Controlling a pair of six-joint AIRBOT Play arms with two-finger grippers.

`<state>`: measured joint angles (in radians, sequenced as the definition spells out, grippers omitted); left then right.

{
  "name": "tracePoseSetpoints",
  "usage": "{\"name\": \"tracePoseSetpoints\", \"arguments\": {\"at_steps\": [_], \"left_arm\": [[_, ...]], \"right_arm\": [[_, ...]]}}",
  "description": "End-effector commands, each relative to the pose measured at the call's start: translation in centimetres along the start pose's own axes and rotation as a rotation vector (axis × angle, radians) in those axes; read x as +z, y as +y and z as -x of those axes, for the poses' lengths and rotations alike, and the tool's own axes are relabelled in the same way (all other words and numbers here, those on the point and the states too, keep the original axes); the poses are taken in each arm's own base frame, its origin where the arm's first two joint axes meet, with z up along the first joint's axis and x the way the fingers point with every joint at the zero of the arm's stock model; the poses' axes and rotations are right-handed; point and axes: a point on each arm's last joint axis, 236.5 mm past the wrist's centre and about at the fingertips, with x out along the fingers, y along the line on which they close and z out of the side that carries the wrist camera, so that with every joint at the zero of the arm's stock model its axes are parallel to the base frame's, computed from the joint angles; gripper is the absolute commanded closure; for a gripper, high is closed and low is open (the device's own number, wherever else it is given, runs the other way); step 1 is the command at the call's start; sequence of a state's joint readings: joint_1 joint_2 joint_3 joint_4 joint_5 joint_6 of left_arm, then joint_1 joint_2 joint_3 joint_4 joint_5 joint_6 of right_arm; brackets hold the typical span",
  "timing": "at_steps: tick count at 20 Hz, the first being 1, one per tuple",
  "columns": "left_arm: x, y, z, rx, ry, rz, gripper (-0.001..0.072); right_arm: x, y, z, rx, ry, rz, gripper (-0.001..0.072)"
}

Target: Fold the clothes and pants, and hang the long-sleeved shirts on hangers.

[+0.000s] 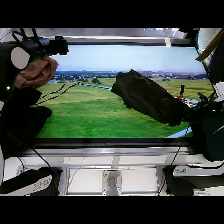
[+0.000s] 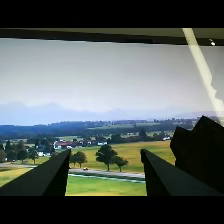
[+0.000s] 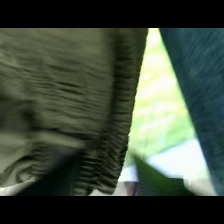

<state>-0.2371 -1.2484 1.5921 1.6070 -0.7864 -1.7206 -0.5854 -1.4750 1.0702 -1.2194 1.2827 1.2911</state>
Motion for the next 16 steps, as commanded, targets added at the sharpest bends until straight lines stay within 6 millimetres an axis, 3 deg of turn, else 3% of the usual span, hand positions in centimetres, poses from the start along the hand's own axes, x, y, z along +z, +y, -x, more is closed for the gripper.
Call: {"name": "tracePoseSetpoints", "arguments": {"at_steps": [1, 3, 5, 8, 11, 14, 16], "left_arm": [[0.0, 0.0, 0.0, 0.0, 0.0, -0.001, 0.0224], [0.0, 0.0, 0.0, 0.0, 0.0, 0.0, 0.0224], [0.0, -0.1, 0.0, -0.002, 0.001, 0.002, 0.0224], [-0.2, 0.0, 0.0, -0.001, 0.007, 0.002, 0.0225], [-0.2, 0.0, 0.0, -0.001, 0.007, 0.002, 0.0224], [-0.2, 0.0, 0.0, -0.001, 0.007, 0.002, 0.0224], [-0.2, 0.0, 0.0, -0.001, 0.007, 0.002, 0.0224]], "right_arm": [[1.6, 0.7, 2.8, -0.013, -0.083, 0.035, 0.0099], [2.0, 0.6, 5.5, -0.035, -0.145, 0.05, 0.0098], [0.8, -0.4, 6.4, -0.019, -0.13, 0.002, 0.009], [-0.8, -0.7, 4.9, 0.16, -0.118, -0.138, 0.009], [-2.6, -1.9, 1.8, 0.225, -0.117, -0.216, 0.009], [-1.0, 0.0, 0.0, 0.34, -0.243, -0.213, 0.009], [0.2, -0.3, -0.4, 0.342, -0.302, -0.25, 0.009]]}}
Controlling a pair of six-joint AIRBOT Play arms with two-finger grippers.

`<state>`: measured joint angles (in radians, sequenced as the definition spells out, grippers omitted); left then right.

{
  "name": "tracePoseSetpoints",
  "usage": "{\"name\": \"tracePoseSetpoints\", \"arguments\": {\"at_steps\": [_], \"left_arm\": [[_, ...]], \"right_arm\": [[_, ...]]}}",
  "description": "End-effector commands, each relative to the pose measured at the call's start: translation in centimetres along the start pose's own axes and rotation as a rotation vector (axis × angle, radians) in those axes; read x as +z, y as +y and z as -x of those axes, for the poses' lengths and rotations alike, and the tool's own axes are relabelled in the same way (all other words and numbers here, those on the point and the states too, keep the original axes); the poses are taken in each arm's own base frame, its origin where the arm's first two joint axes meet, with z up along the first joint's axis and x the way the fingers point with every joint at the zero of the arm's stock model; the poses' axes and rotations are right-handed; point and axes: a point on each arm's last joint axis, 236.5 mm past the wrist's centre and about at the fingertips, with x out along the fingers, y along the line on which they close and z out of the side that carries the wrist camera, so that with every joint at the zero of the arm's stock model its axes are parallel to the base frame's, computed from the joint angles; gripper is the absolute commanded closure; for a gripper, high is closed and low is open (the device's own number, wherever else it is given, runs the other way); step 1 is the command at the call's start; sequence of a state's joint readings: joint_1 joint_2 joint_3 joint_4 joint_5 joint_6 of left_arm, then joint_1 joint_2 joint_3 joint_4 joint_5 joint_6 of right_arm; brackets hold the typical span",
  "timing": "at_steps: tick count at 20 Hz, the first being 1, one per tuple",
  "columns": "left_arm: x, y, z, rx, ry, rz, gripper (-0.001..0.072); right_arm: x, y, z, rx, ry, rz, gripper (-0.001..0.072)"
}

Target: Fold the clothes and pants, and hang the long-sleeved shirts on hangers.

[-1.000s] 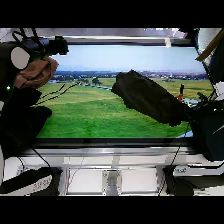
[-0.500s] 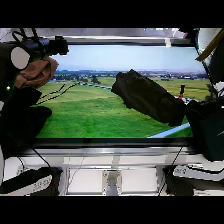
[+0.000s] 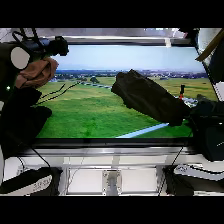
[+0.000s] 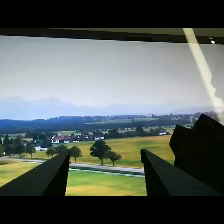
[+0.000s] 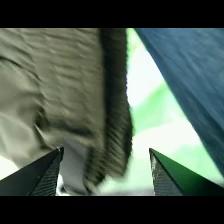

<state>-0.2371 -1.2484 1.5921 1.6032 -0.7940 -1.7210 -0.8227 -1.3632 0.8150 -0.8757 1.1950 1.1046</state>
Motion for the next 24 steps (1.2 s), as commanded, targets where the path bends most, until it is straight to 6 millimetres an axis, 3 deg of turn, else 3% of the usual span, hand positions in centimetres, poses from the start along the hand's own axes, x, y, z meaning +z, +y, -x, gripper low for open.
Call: {"name": "tracePoseSetpoints", "arguments": {"at_steps": [1, 5, 7, 10, 12, 13, 15, 17, 20, 22, 24], "left_arm": [[0.0, 0.0, 0.0, 0.0, 0.0, -0.001, 0.0224], [0.0, 0.0, 0.0, 0.0, 0.0, -0.001, 0.0224], [0.0, 0.0, 0.0, 0.0, 0.0, -0.001, 0.0224], [0.0, 0.0, 0.0, 0.0, 0.0, -0.001, 0.0224], [0.0, 0.0, 0.0, 0.0, 0.0, -0.001, 0.0224], [0.0, 0.0, 0.0, 0.0, -0.001, -0.001, 0.0224], [0.0, 0.0, 0.0, 0.0, 0.0, -0.001, 0.0224], [0.0, 0.0, 0.0, 0.0, 0.0, -0.001, 0.0224], [0.0, 0.0, 0.0, 0.001, -0.001, -0.001, 0.0225], [0.0, 0.0, 0.0, 0.001, -0.001, -0.001, 0.0225], [0.0, 0.0, 0.0, 0.0, -0.001, -0.001, 0.0224]], "right_arm": [[1.6, 0.1, -1.4, 0.052, -0.114, -0.028, 0.009], [1.7, 0.6, -4.1, 0.045, -0.086, -0.016, 0.009], [1.3, 2.5, -6.1, 0.094, -0.052, 0.007, 0.0091], [2.7, 4.9, -7.5, 0.143, -0.09, 0.032, 0.0108], [3.5, 5.9, -7.6, 0.138, -0.114, 0.07, 0.0186], [3.9, 6.2, -7.7, 0.132, -0.125, 0.084, 0.031], [4.3, 6.4, -8.1, 0.114, -0.143, 0.098, 0.0684], [4.5, 6.5, -8.1, 0.113, -0.152, 0.1, 0.0699], [5.9, 8.5, -6.4, 0.155, -0.166, 0.146, 0.0699], [8.4, 11.2, -3.2, 0.196, -0.223, 0.215, 0.0699], [11.2, 14.1, 1.6, 0.233, -0.304, 0.278, 0.0699]]}}
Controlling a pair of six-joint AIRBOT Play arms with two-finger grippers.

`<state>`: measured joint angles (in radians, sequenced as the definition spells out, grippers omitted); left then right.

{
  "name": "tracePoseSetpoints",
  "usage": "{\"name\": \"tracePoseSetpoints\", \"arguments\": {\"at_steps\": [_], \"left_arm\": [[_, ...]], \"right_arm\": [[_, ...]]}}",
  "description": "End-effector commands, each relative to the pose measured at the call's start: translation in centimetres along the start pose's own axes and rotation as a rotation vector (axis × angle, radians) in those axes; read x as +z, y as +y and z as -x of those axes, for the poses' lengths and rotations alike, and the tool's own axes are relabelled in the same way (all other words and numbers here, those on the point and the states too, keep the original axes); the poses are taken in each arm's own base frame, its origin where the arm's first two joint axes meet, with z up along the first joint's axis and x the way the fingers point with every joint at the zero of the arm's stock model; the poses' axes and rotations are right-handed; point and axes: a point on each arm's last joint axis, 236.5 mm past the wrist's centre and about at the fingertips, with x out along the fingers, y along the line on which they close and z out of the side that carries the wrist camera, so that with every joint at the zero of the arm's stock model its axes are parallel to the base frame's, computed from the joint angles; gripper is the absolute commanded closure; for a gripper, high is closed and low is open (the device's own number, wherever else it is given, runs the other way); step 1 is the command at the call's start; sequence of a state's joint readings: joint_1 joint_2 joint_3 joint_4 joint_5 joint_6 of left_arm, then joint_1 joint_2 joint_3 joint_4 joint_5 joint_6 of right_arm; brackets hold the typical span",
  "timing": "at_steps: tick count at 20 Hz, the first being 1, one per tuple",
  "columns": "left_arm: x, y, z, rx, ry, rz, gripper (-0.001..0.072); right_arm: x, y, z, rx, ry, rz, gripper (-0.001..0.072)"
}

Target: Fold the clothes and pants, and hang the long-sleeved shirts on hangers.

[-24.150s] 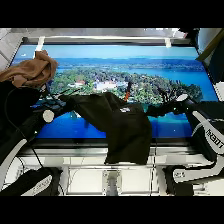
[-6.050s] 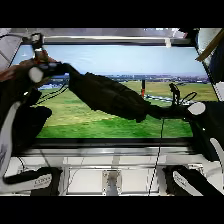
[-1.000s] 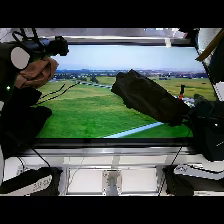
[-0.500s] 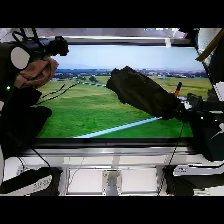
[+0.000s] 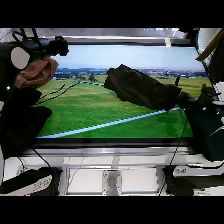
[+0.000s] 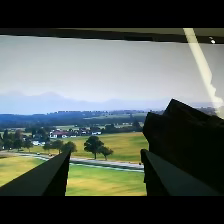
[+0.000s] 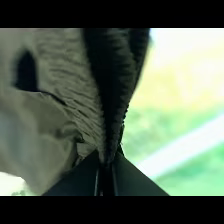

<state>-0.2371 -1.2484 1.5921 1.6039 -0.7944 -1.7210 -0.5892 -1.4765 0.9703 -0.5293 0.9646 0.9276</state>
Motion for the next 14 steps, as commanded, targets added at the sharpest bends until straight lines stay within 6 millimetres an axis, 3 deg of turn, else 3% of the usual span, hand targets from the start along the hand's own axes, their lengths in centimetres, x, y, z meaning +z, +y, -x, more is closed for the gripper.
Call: {"name": "tracePoseSetpoints", "arguments": {"at_steps": [1, 4, 7, 10, 11, 12, 14], "left_arm": [[0.0, 0.0, 0.0, 0.0, -0.001, 0.0, 0.0224], [0.0, 0.0, 0.0, 0.0, -0.001, 0.0, 0.0224], [0.0, 0.0, 0.0, 0.0, -0.001, 0.0, 0.0224], [0.0, 0.0, 0.0, 0.0, -0.001, -0.001, 0.0224], [0.0, 0.0, 0.0, 0.0, -0.001, -0.001, 0.0225], [0.0, 0.0, 0.0, 0.0, -0.001, -0.001, 0.0224], [0.0, 0.0, 0.0, 0.0, -0.001, -0.001, 0.0225]], "right_arm": [[6.5, 4.6, 5.6, 0.058, -0.122, 0.074, 0.0699], [11.9, 6.9, 13.9, 0.03, -0.277, 0.117, 0.0699], [13.3, 4.9, 23.7, -0.143, -0.37, 0.105, 0.0699], [11.5, 0.8, 33.6, -0.336, -0.485, 0.015, 0.0699], [10.5, -0.6, 36.0, -0.385, -0.519, -0.03, 0.07], [8.7, -2.7, 38.8, -0.469, -0.537, -0.083, 0.0699], [4.4, -7.1, 42.4, -0.632, -0.537, -0.218, 0.0699]]}}
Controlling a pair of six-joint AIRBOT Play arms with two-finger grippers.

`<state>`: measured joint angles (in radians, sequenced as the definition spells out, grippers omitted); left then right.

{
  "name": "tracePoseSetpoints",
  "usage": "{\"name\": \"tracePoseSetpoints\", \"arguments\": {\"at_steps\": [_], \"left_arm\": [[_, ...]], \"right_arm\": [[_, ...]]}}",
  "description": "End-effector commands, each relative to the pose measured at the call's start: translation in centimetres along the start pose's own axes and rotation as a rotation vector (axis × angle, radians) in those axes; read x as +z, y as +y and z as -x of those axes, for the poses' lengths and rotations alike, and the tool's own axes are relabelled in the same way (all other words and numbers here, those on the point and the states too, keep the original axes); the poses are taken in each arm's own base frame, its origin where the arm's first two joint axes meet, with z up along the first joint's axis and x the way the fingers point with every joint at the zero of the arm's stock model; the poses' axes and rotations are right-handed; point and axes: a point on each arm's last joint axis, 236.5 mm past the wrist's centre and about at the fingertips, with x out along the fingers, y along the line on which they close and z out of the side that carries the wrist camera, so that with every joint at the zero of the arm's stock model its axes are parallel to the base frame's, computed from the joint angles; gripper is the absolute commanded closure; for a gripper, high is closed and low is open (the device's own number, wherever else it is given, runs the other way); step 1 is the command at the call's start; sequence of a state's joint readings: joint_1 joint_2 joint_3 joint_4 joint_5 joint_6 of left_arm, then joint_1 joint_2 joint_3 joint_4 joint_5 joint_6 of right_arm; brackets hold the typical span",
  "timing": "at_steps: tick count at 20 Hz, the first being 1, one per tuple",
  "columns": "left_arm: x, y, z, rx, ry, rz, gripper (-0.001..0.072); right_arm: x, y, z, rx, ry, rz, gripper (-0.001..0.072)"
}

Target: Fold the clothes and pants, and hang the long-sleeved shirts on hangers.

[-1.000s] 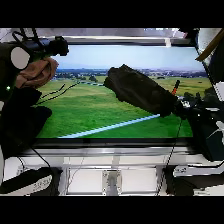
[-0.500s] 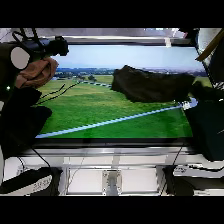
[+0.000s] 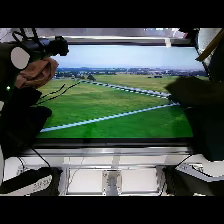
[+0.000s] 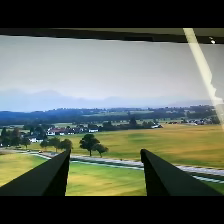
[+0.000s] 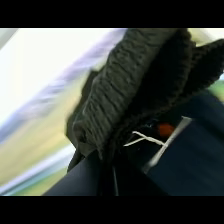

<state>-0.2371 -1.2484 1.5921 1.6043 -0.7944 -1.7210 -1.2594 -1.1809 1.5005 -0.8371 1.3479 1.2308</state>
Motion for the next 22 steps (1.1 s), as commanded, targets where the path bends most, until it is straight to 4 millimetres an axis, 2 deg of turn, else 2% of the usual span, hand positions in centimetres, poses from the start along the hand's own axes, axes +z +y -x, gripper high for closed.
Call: {"name": "tracePoseSetpoints", "arguments": {"at_steps": [1, 2, 4, 6, 8, 9, 10, 11, 13, 14, 15, 16, 17, 18, 19, 20, 21, 22], "left_arm": [[0.0, 0.0, 0.0, 0.0, -0.001, -0.001, 0.0225], [0.0, 0.0, 0.0, 0.0, -0.001, -0.001, 0.0224], [0.0, 0.0, 0.0, 0.0, -0.001, 0.0, 0.0224], [0.0, 0.0, 0.0, 0.0, -0.001, 0.0, 0.0224], [0.0, 0.0, 0.0, -0.001, -0.001, 0.0, 0.0224], [0.0, 0.0, 0.0, -0.001, 0.0, 0.0, 0.0225], [0.0, 0.0, 0.0, -0.001, 0.0, 0.0, 0.0224], [0.0, -0.1, 0.0, -0.006, 0.0, 0.005, 0.0225], [0.0, -0.2, 0.0, -0.009, 0.001, 0.008, 0.0225], [0.0, -0.2, 0.0, -0.008, 0.001, 0.008, 0.0225], [0.0, -0.2, 0.0, -0.008, 0.001, 0.008, 0.0224], [0.0, -0.2, 0.0, -0.008, 0.001, 0.007, 0.0224], [-0.1, -0.2, 0.0, -0.007, 0.006, 0.008, 0.0224], [-0.5, -0.1, 0.0, -0.005, 0.022, 0.008, 0.0224], [-1.3, 0.0, 0.1, -0.001, 0.055, 0.008, 0.0224], [-2.1, 0.1, 0.1, 0.005, 0.09, 0.007, 0.0224], [-2.7, 0.2, 0.2, 0.009, 0.115, 0.007, 0.0224], [-2.9, 0.2, 0.2, 0.011, 0.125, 0.007, 0.0224]], "right_arm": [[-3.8, -9.7, 6.6, -0.321, 0.021, -0.152, 0.0699], [-6.1, -11.7, 7.0, -0.373, 0.054, -0.197, 0.0699], [-10.7, -14.2, 6.2, -0.422, 0.148, -0.27, 0.0699], [-15.4, -15.7, 4.3, -0.431, 0.258, -0.328, 0.0698], [-18.4, -16.8, 4.0, -0.467, 0.335, -0.354, 0.0695], [-18.7, -17.5, 4.6, -0.509, 0.339, -0.38, 0.0554], [-18.2, -18.0, 5.3, -0.552, 0.321, -0.412, 0.0221], [-17.0, -18.2, 6.0, -0.579, 0.282, -0.435, 0.0027], [-12.2, -17.2, 7.6, -0.587, 0.129, -0.482, 0.0021], [-8.9, -15.7, 7.9, -0.532, 0.029, -0.49, 0.0021], [-6.0, -13.0, 7.4, -0.422, -0.046, -0.483, 0.0022], [-3.6, -9.0, 6.2, -0.263, -0.092, -0.474, 0.0027], [-2.0, -4.2, 4.6, -0.093, -0.1, -0.451, 0.0118], [-1.5, 0.6, 3.3, 0.043, -0.077, -0.405, 0.0265], [-2.0, 5.9, 1.9, 0.159, -0.023, -0.316, 0.0397], [-3.6, 10.6, 0.9, 0.242, 0.039, -0.179, 0.0509], [-5.9, 15.1, 0.2, 0.319, 0.108, -0.017, 0.0645], [-8.8, 19.6, -0.2, 0.4, 0.177, 0.151, 0.0697]]}}
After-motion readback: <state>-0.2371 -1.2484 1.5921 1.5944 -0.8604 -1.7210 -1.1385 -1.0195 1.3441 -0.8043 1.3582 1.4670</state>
